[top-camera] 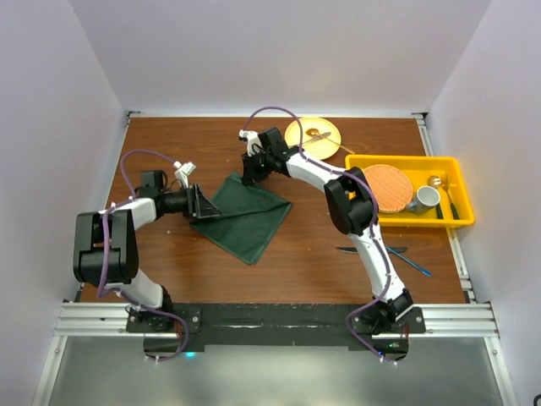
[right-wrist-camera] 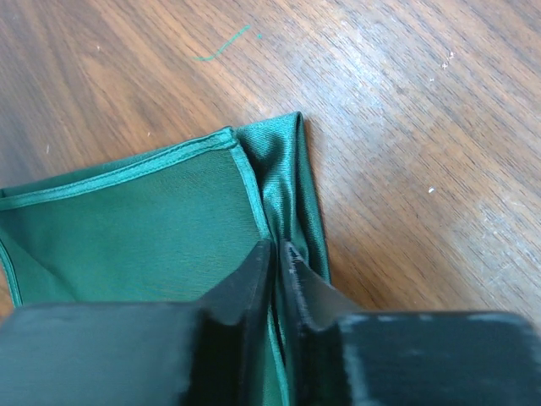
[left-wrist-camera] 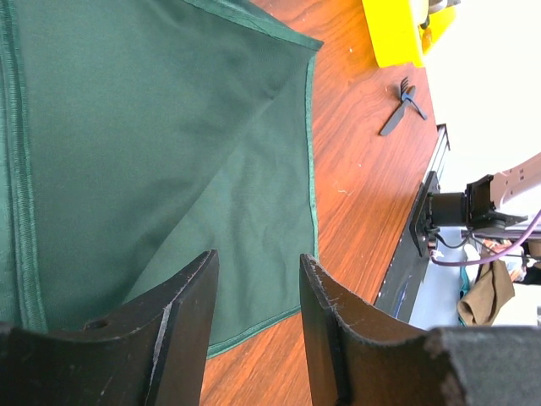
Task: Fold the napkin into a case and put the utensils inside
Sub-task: Smooth out the upper triangle-folded napkin at the center of the board.
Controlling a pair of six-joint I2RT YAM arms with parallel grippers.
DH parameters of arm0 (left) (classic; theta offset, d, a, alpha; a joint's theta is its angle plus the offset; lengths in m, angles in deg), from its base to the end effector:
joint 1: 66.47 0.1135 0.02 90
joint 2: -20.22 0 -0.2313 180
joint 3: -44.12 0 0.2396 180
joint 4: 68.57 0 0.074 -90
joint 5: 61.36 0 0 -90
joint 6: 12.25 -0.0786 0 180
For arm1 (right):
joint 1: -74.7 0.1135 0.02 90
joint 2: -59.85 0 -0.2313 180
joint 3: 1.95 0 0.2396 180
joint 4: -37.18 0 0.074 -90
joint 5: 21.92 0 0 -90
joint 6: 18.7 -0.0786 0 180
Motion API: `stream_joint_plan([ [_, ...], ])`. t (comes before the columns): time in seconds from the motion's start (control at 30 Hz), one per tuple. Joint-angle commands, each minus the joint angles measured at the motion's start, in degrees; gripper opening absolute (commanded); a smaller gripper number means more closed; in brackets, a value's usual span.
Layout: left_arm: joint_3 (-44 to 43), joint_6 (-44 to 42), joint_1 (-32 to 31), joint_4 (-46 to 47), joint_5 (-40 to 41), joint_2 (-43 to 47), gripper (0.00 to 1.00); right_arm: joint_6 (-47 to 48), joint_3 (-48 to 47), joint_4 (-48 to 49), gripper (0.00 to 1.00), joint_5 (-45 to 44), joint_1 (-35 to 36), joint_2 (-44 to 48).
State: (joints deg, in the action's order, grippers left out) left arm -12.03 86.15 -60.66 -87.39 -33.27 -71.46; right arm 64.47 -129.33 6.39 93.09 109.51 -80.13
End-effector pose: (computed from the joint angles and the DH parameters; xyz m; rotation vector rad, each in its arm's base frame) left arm 0.2920 -0.0400 0.1153 0.1504 2.2572 -1.3481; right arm 0.4215 0.3335 0.1102 -0.7999 2.2654 0.8620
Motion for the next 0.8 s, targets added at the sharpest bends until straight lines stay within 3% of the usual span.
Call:
stream_joint_plan([
  [0.0,-0.7,1.6,1.6,2.9,-0.3,0.3,0.48,0.9,0.4,0.8,0.03,0.1,0.0,4.3],
  [0.33,-0.5,1.7,1.8,3.2,0.1,0.4,0.48,1.3,1.2,0.4,0.00,-0.6,-0.5,6.2],
  [0.4,-0.5,2.0,1.8,3.4,0.2,0.4,0.49,1.4,1.4,0.4,0.18,-0.4,-0.5,6.6],
  [0.43,-0.5,2.1,1.8,3.4,0.2,0.3,0.49,1.5,1.4,0.4,0.21,-0.2,-0.5,6.7],
  [0.67,-0.5,2.2,1.8,3.4,0.3,0.1,0.49,1.6,0.4,-0.4,0.16,0.5,-0.4,6.2],
  [0.77,-0.5,2.2,1.8,3.4,0.3,0.1,0.49,1.8,-0.5,-1.2,0.20,0.3,-0.5,5.7],
])
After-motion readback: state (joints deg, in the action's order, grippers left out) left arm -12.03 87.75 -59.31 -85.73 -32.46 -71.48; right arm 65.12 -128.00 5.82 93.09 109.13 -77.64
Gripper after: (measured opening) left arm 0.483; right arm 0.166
